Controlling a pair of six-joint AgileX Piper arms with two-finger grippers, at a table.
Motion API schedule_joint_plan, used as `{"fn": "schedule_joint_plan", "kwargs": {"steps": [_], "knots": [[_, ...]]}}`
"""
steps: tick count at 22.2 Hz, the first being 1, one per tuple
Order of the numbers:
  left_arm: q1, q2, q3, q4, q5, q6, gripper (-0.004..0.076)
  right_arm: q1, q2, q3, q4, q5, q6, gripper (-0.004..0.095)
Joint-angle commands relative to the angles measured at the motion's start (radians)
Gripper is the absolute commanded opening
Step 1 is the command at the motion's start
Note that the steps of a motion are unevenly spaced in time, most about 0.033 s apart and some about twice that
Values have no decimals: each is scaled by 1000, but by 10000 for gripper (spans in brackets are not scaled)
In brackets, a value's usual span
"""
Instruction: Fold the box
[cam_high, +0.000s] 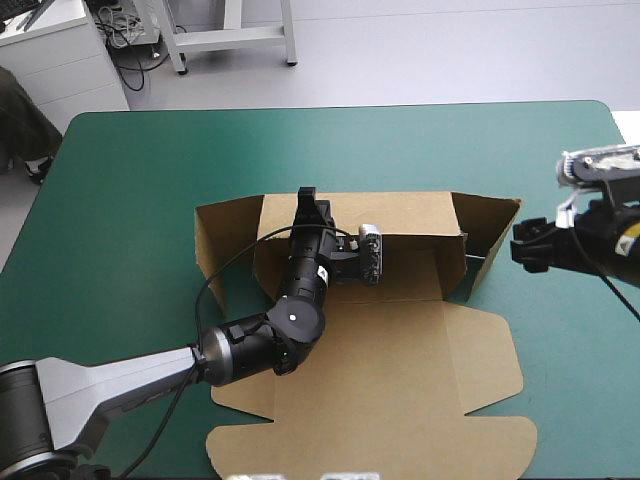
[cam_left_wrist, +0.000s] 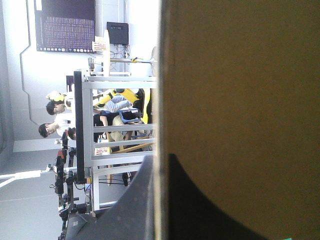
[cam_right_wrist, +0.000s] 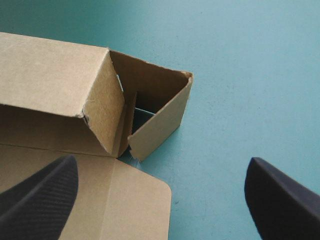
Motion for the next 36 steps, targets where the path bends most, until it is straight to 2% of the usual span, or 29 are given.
{"fn": "schedule_joint_plan", "kwargs": {"steps": [1,5,12,20,28,36], "knots": [[-1,-49,-25,41,18,-17,-25,-8,89,-100,1,-52,-26,833],[-1,-49,-25,41,28,-23,-25,-21,251,-252,1,-29,-44,830],[-1,-49,-25,89,41,-45,-25,-230,538,-476,232,22,-140,829],[-1,-49,-25,152,55,-61,-25,-242,722,-476,217,14,-166,829],[-1,-49,-25,145,63,-66,-25,-242,745,-452,264,30,-166,829],[1,-49,-25,140,63,-66,-25,-242,631,-297,269,30,-215,829]]}}
